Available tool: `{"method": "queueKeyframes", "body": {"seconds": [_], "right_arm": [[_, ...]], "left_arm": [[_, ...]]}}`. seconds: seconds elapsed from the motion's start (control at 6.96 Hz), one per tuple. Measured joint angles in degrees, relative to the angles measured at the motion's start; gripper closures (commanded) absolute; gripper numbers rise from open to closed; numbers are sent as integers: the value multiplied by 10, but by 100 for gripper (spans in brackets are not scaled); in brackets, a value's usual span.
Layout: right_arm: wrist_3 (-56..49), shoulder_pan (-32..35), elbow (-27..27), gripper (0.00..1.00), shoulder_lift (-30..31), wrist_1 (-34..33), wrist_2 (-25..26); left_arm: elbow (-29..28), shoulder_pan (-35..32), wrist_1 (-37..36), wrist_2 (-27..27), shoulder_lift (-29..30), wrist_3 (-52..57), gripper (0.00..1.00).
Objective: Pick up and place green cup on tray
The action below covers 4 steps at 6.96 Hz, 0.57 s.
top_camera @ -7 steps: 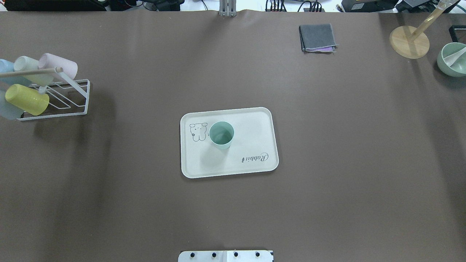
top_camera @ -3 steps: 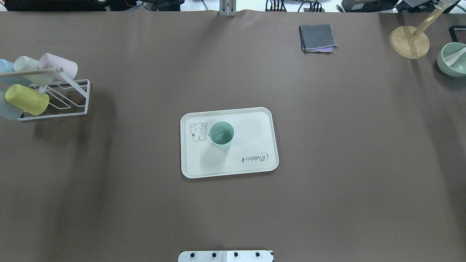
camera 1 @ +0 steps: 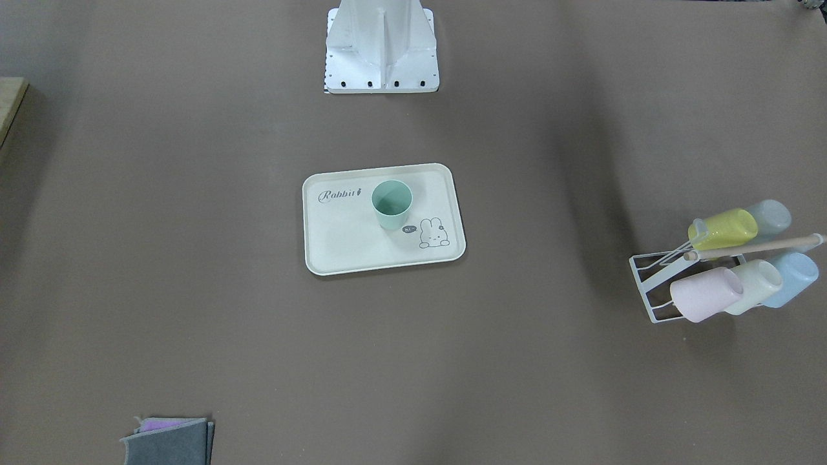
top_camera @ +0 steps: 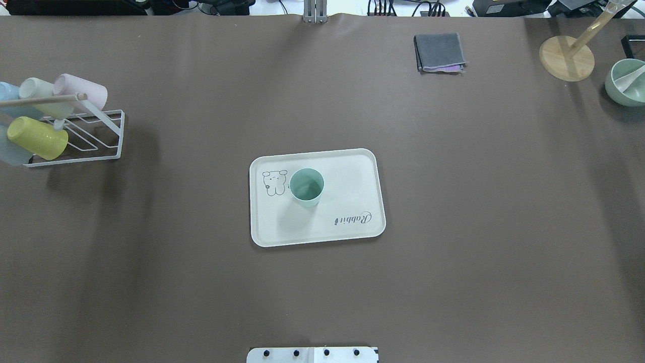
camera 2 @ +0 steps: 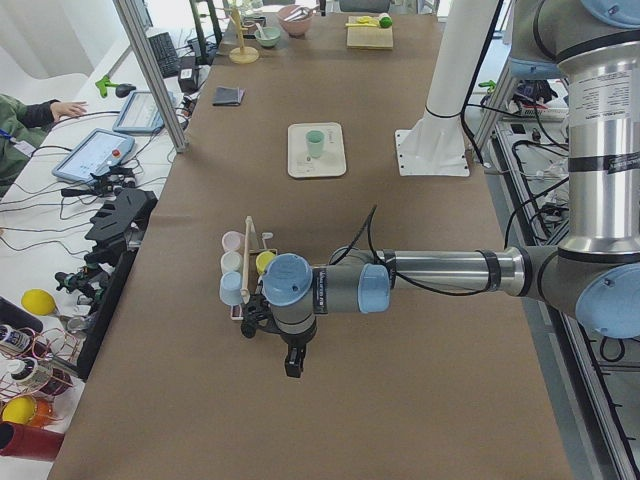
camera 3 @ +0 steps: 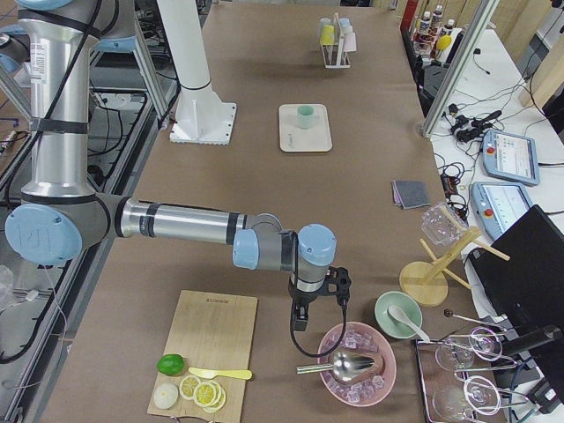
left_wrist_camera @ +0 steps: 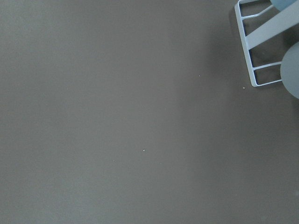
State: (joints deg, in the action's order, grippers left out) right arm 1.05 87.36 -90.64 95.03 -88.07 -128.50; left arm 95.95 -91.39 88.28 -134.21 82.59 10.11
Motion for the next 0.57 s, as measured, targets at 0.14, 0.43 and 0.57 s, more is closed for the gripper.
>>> {"method": "queueKeyframes", "body": {"seconds": [0.14, 0.43, 0.57], "right_arm": [[0, 0, 0, 0, 0, 0, 0], [0, 0, 0, 0, 0, 1, 0], [0, 0, -1, 0, 0, 1, 0]], "left_arm": [[0, 0, 1, 0, -10, 2, 1], [2, 1, 1, 0, -17, 2, 1], [3, 1, 1, 0, -18, 3, 1]]}}
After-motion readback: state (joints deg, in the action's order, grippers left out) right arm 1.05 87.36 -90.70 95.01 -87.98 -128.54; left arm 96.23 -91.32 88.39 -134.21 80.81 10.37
